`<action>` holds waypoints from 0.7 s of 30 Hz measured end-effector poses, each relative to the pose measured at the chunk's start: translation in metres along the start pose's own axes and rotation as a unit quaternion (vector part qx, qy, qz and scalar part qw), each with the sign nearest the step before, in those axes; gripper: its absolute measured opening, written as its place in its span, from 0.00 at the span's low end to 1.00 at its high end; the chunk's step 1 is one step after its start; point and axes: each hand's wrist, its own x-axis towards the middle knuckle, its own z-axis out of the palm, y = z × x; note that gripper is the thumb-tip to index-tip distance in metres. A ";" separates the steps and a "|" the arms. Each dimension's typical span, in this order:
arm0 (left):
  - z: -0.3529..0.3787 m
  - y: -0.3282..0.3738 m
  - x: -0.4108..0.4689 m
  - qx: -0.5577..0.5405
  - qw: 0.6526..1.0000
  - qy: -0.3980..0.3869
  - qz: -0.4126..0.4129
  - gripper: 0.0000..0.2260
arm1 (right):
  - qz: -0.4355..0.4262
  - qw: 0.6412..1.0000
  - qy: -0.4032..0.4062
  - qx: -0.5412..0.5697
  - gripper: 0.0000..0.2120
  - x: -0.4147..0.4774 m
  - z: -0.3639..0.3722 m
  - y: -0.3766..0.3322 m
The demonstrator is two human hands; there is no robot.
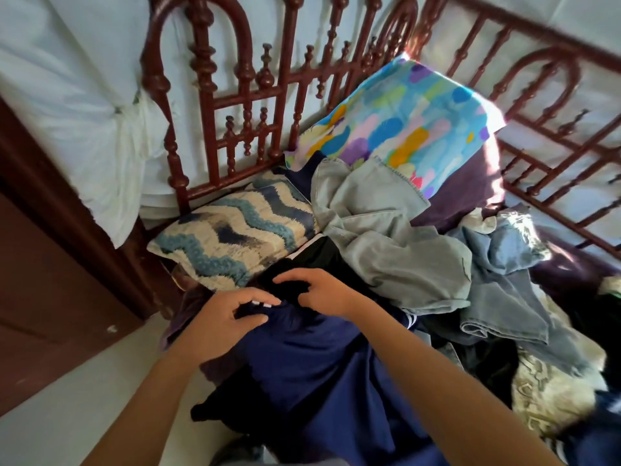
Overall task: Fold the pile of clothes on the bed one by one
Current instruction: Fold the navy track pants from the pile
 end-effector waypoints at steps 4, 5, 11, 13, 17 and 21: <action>-0.026 0.032 0.010 0.029 0.999 -0.019 0.038 0.21 | 0.020 0.991 -0.128 0.029 0.28 -0.010 -0.009 -0.025; -0.030 0.039 0.012 0.037 0.998 -0.016 0.048 0.22 | 0.022 0.990 -0.138 0.031 0.26 -0.014 -0.016 -0.029; -0.049 0.082 0.022 0.004 0.995 0.028 0.096 0.20 | -0.027 0.975 -0.033 -0.220 0.10 -0.035 -0.074 -0.061; -0.058 0.104 0.032 -0.040 0.990 0.081 0.113 0.19 | -0.070 0.963 0.084 -0.246 0.04 -0.046 -0.096 -0.078; -0.078 0.167 0.061 -0.086 0.965 0.174 0.179 0.18 | -0.144 0.863 0.340 -0.344 0.09 -0.075 -0.147 -0.124; -0.101 0.247 0.081 -0.104 0.930 0.221 0.275 0.18 | -0.179 0.755 0.493 -0.393 0.13 -0.114 -0.191 -0.182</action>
